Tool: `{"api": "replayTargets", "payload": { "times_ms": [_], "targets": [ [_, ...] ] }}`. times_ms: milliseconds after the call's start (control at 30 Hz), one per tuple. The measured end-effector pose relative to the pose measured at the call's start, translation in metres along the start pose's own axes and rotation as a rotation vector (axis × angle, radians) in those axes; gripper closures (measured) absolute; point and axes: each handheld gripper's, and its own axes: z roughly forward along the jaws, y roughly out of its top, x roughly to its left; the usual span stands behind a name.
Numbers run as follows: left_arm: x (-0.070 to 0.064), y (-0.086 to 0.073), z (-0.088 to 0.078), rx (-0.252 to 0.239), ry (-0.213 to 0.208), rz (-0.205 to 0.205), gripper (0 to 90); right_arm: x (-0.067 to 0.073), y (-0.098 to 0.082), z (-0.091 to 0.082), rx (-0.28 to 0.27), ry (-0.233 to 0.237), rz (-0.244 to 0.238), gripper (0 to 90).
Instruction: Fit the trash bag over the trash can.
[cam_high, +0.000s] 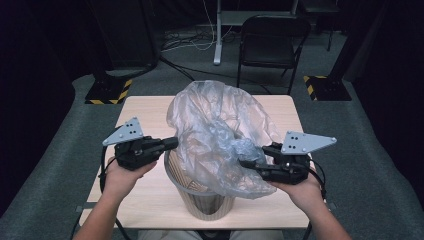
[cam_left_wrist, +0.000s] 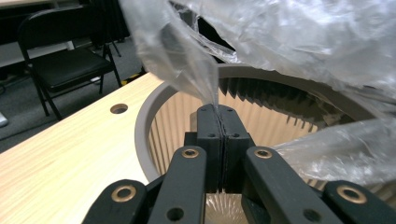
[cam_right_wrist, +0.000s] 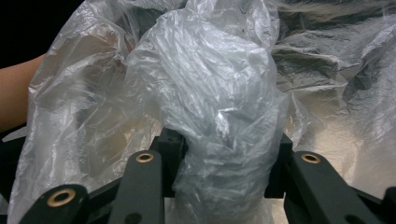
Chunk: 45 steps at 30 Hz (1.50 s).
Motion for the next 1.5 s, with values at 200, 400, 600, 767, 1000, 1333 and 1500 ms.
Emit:
{"api": "replayTargets", "payload": {
  "times_ms": [200, 400, 600, 767, 1000, 1333, 1500],
  "targets": [
    [-0.003, -0.002, -0.027, -0.014, 0.01, 0.004, 89.3, 0.006, 0.007, -0.004, -0.003, 0.022, 0.035, 61.0],
    [-0.013, -0.008, -0.047, -0.013, 0.012, 0.017, 89.2, 0.021, 0.015, -0.005, 0.001, 0.05, 0.017, 60.7],
    [-0.023, -0.018, -0.056, 0.005, 0.012, 0.024, 89.2, 0.033, 0.012, 0.0, 0.025, 0.061, -0.003, 60.1],
    [-0.022, -0.036, -0.059, 0.041, 0.038, 0.024, 89.1, 0.044, 0.001, 0.009, 0.05, 0.028, -0.063, 53.6],
    [0.003, -0.061, -0.057, 0.05, 0.073, -0.051, 89.1, 0.035, -0.004, 0.023, 0.044, 0.015, -0.059, 39.1],
    [0.034, -0.087, -0.052, 0.075, 0.123, -0.132, 89.2, 0.015, -0.002, 0.03, 0.002, -0.01, -0.032, 35.8],
    [0.044, -0.103, -0.057, 0.089, 0.148, -0.177, 89.1, 0.012, -0.003, 0.03, -0.006, -0.009, -0.018, 35.8]
  ]
}}
